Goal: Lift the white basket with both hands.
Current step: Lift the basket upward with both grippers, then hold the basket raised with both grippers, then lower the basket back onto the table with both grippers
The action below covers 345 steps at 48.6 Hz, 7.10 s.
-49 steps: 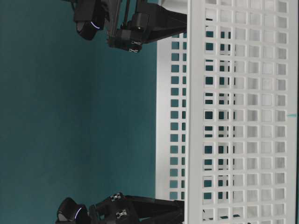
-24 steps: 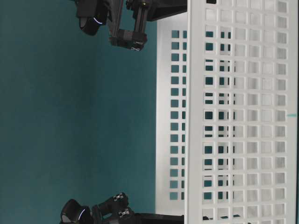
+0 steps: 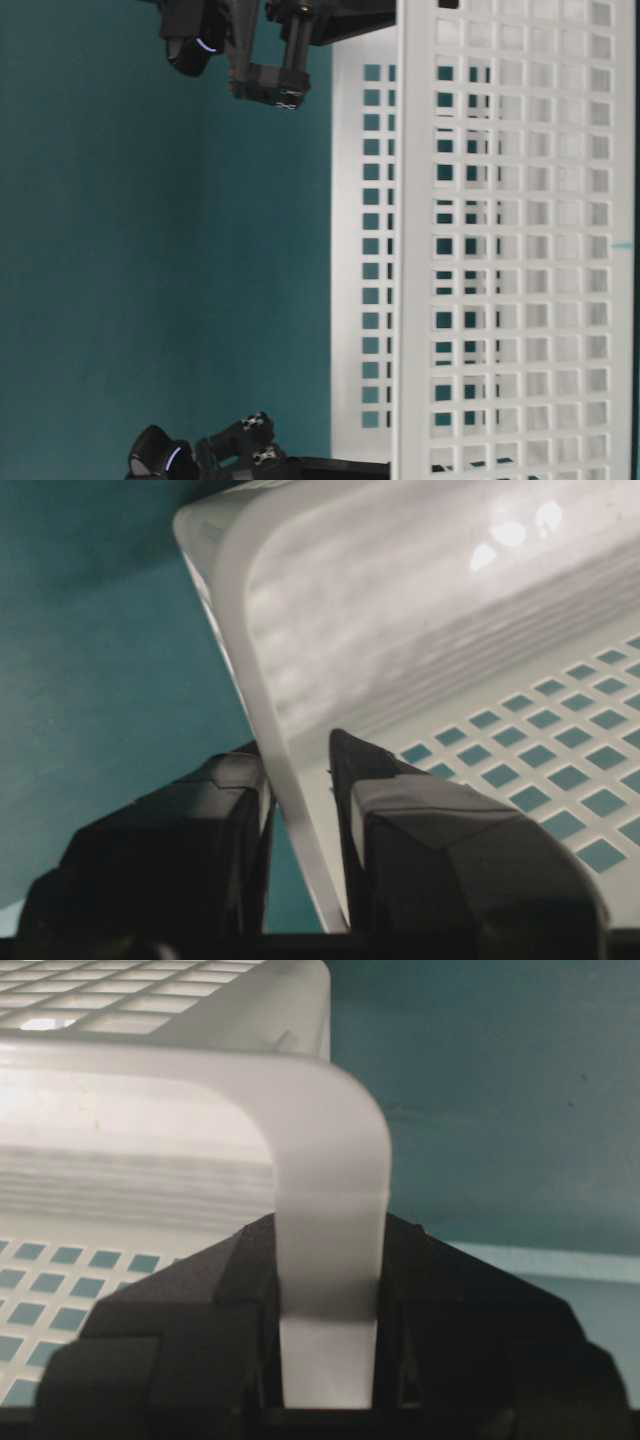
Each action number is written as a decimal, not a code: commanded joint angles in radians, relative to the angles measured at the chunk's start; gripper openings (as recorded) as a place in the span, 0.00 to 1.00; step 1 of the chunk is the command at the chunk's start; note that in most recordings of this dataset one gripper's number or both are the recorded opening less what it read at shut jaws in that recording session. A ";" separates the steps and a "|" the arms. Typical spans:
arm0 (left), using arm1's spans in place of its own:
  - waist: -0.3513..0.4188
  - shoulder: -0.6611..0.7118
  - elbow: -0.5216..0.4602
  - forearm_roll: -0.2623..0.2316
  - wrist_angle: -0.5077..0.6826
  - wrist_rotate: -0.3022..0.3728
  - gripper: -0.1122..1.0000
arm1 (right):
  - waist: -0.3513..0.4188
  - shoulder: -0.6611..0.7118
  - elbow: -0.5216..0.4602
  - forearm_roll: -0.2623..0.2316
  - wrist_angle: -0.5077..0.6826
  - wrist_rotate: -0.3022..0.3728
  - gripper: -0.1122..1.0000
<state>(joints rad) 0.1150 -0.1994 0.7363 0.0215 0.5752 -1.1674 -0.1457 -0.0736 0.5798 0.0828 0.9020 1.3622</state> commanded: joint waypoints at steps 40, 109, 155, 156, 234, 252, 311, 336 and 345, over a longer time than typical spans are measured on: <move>0.002 -0.213 -0.325 0.005 0.434 0.020 0.23 | -0.002 -0.064 -0.405 0.009 0.500 -0.008 0.27; 0.034 -0.120 -0.848 0.006 0.821 0.164 0.23 | 0.046 -0.103 -0.827 -0.008 0.828 -0.009 0.27; 0.043 -0.107 -0.830 0.006 0.844 0.184 0.23 | 0.038 -0.095 -0.775 -0.012 0.839 -0.049 0.27; 0.041 -0.107 -0.824 0.006 0.844 0.183 0.23 | 0.040 -0.095 -0.767 -0.014 0.836 -0.049 0.27; 0.041 -0.055 -0.132 0.006 0.244 0.061 0.23 | 0.041 -0.040 -0.097 0.009 0.129 -0.091 0.26; 0.041 0.026 -0.117 0.006 0.183 0.064 0.19 | 0.054 0.012 -0.083 0.025 0.091 -0.091 0.27; 0.011 0.048 -0.044 0.006 0.080 -0.017 0.18 | 0.054 0.043 -0.005 0.028 0.015 -0.092 0.27; 0.011 0.067 -0.037 0.006 0.031 -0.018 0.18 | 0.040 0.043 0.023 0.026 -0.038 -0.101 0.27; 0.009 0.069 -0.037 0.006 0.008 -0.006 0.18 | 0.029 0.043 0.025 0.032 -0.071 -0.149 0.27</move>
<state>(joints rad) 0.1273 -0.1580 0.7026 0.0215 0.6029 -1.1888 -0.1243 -0.0583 0.6029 0.1150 0.8514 1.2793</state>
